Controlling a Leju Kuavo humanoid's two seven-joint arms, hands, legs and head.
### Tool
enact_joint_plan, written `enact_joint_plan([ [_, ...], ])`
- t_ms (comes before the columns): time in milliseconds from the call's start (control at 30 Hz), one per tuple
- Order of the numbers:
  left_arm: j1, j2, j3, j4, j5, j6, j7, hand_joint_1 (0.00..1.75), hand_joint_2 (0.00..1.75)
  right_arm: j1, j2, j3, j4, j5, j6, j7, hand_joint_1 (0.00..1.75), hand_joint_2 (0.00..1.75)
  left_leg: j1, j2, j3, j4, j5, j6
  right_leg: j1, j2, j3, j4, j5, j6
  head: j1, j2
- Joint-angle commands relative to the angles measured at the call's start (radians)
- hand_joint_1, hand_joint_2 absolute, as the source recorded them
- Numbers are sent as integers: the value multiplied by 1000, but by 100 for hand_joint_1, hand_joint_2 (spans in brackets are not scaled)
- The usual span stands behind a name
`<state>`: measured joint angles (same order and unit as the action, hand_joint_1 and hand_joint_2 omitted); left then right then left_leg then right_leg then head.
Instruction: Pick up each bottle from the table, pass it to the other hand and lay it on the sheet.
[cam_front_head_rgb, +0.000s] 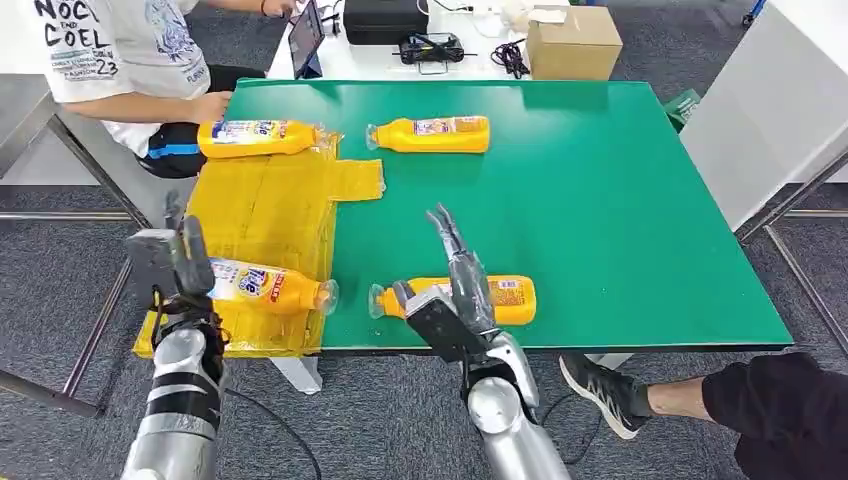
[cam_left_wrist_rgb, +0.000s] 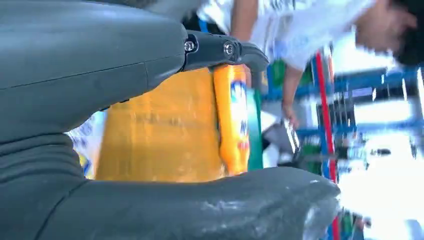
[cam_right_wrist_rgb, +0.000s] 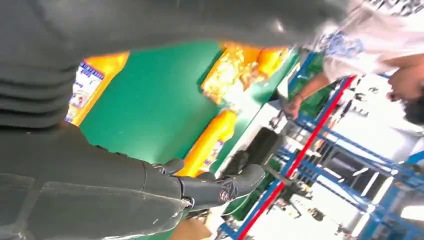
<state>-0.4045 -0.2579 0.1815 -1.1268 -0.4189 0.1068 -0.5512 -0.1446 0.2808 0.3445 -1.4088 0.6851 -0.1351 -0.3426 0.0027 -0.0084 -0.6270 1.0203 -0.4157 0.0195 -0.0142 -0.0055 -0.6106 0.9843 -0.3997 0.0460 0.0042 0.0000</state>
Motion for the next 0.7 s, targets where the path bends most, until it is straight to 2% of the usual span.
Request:
enact_joint_plan([
  [33,20,-39,91,-76,8,4,-23,0,0,-65,-58,-22,97,74,6,56,0,175,1,2,7,-1,-3,-1,2,2,7,-2,-2,-2,0,0],
  [67,37,-40,90,-106,0,17,-46,0,0,-79,-70,-27,116,118,0,87,0,175,1,2,3,-1,-1,-1,1,1,3,-1,0,-1,0,0],
  [133,81,-44,90,-184,-24,29,-66,0,0,-124,-112,-24,176,185,32,142,0,175,1,2,4,-1,-1,-1,1,2,4,-1,0,-1,0,0],
  [167,101,-47,88,-215,-32,28,-67,0,175,-147,-137,-10,213,219,62,172,0,175,0,3,3,-1,-1,0,1,3,3,-2,0,-1,0,0],
  [333,165,-56,70,-261,-33,-10,-57,0,175,-247,-232,42,424,273,138,230,0,175,1,4,7,-2,-2,0,1,3,7,-3,0,-1,0,0],
  [567,197,-62,28,-221,-29,-24,-50,0,175,-233,-333,94,411,256,198,248,0,175,0,-1,4,-1,-1,0,0,-1,5,-2,-1,-1,-1,0],
  [633,192,-60,25,-198,-28,-26,-49,0,175,-243,-363,120,421,247,227,255,0,175,0,0,7,-1,-3,-1,1,0,8,-2,-2,-2,-1,0],
  [700,187,-58,26,-180,-25,-28,-50,0,175,-259,-389,135,434,233,249,251,0,175,-1,-1,3,-1,-1,0,0,-1,4,-1,-1,-1,-1,0],
])
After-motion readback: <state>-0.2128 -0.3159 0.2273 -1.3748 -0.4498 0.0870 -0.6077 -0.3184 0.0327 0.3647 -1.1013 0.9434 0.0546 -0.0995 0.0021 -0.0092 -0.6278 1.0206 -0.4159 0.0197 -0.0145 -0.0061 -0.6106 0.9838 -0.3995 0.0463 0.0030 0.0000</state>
